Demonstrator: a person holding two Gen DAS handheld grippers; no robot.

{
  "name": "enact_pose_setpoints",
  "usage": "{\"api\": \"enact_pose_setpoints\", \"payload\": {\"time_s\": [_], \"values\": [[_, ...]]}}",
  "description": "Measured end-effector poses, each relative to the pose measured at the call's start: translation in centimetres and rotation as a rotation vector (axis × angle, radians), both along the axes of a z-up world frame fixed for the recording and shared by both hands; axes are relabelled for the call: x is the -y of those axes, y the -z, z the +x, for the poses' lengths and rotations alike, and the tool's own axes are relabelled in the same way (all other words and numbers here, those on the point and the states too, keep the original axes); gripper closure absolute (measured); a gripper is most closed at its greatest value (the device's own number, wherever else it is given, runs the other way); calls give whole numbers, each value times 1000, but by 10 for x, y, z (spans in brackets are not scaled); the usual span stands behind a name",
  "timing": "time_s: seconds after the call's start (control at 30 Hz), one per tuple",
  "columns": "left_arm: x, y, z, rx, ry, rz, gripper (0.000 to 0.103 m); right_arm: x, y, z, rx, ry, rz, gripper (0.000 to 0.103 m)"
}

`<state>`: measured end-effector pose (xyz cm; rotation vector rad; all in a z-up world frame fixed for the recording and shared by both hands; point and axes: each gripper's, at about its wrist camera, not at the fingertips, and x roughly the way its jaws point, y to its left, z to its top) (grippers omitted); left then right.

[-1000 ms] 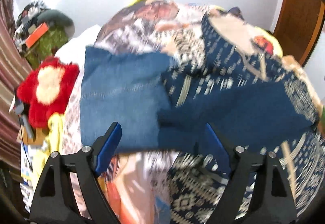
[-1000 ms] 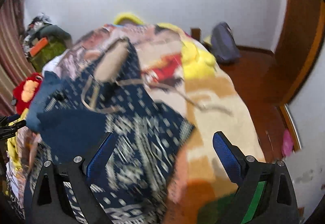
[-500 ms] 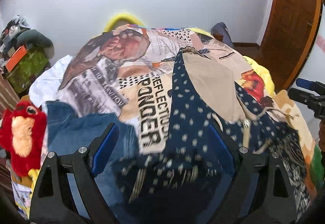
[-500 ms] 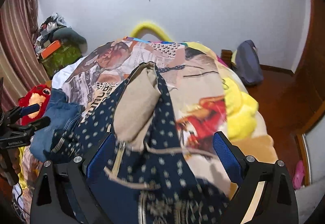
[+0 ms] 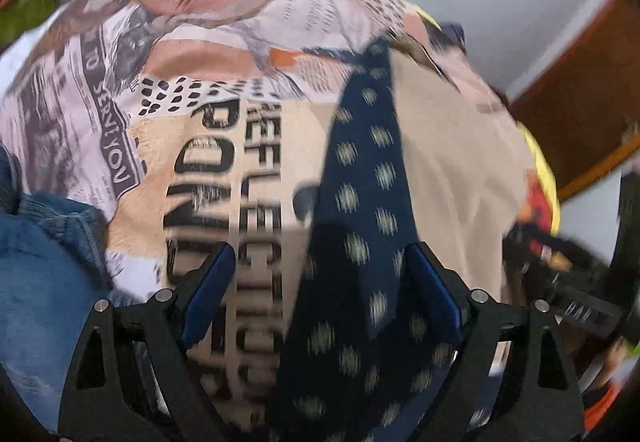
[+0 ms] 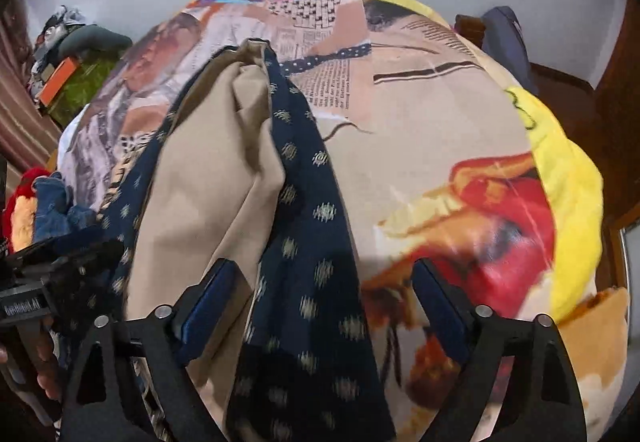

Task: Fold large clothes
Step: 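Grasp the garment side edge with the left tool while the right tool grips the beige lining, fold inward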

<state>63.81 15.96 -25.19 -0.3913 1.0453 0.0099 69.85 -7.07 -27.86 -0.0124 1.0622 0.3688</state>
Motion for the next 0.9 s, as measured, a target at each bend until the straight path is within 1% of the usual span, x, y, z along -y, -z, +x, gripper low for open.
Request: {"api": "enact_pose_setpoints", "payload": {"time_s": [0.03, 0.07, 0.1, 0.13, 0.17, 0.2, 0.23, 0.27, 0.3, 0.33, 0.4, 0.47, 0.5, 0.57, 0.67, 0.73, 0.83, 0.9], "values": [[-2, 1, 5, 5, -10, -23, 14, -2, 2, 5, 3, -2, 0, 19], [-3, 1, 8, 8, -16, -26, 16, -3, 4, 10, 10, -12, 9, 27], [-2, 1, 11, 10, -17, -15, 23, -4, 4, 12, 7, -21, 16, 37], [2, 0, 13, 14, -12, 11, 28, -5, 5, 15, -3, -38, 37, 42], [6, -1, 15, 16, -4, 37, 40, -5, 6, 17, -12, -46, 55, 54], [11, -2, 16, 21, 13, 53, 56, -6, 6, 16, -23, -53, 78, 67], [14, -3, 15, 29, 34, 55, 66, -7, 7, 15, -29, -60, 98, 74], [19, -5, 14, 32, 58, 52, 83, -6, 5, 11, -24, -67, 95, 84], [25, -9, 11, 34, 70, 76, 91, -7, 4, 7, -11, -77, 76, 90], [32, -13, 8, 39, 87, 110, 97, -8, 1, 1, 6, -83, 43, 91], [42, -25, -1, 55, 108, 162, 98, -5, -4, -8, 28, -79, 19, 94], [47, -42, -15, 94, 125, 174, 98, -1, -16, -22, 60, -81, -5, 95], [50, -54, -24, 122, 133, 185, 98, 3, -21, -28, 71, -80, -7, 95], [54, -76, -40, 161, 159, 188, 98, 12, -36, -42, 83, -80, 16, 95], [63, -109, -75, 213, 194, 205, 98, 32, -68, -75, 128, -80, 67, 95], [69, -124, -99, 239, 219, 220, 98, 43, -87, -99, 147, -89, 104, 95], [76, -136, -139, 264, 256, 244, 98, 56, -112, -144, 182, -118, 137, 95], [76, -134, -164, 250, 266, 223, 98, 62, -119, -171, 189, -137, 155, 95]]}}
